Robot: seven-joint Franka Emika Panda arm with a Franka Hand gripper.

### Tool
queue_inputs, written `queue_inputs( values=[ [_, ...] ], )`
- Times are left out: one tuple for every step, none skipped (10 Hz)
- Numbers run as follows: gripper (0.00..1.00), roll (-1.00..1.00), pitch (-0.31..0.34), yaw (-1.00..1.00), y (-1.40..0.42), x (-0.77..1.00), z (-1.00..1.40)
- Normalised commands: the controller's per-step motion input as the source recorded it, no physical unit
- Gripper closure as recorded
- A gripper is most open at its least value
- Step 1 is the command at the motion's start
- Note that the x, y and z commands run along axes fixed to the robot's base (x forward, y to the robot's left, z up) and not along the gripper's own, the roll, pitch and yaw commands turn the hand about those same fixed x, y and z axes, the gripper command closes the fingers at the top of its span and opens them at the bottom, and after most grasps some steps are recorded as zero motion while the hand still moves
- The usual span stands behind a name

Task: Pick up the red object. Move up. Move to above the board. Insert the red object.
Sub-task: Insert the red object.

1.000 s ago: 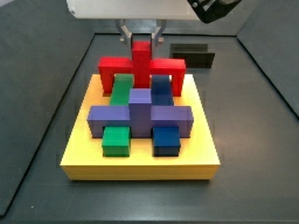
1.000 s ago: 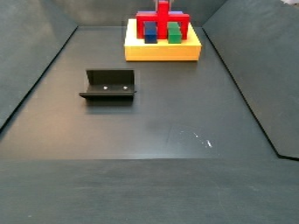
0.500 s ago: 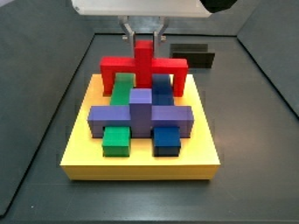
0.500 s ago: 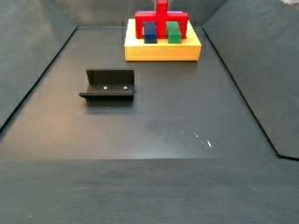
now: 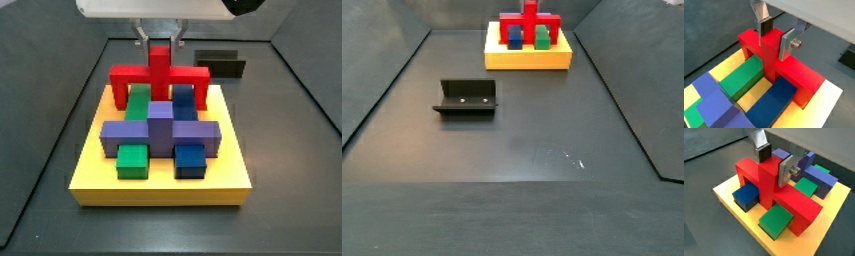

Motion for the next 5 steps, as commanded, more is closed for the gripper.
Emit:
queue_inputs(
  values=[
    [1.00,0.10,0.000,0.22,-0.06,0.00,-0.33],
    [1.00,0.04,0.000,0.11,-0.08,0.25,-0.45],
    [1.00,0.03,0.011,0.02,-0.08,0.36,-0.53],
    [1.00,0.01,0.049,0.00,-0.06,0.51,-0.55],
    [1.00,0.01,0.066,-0.03,0.00,0.51,-0.51]
  ],
)
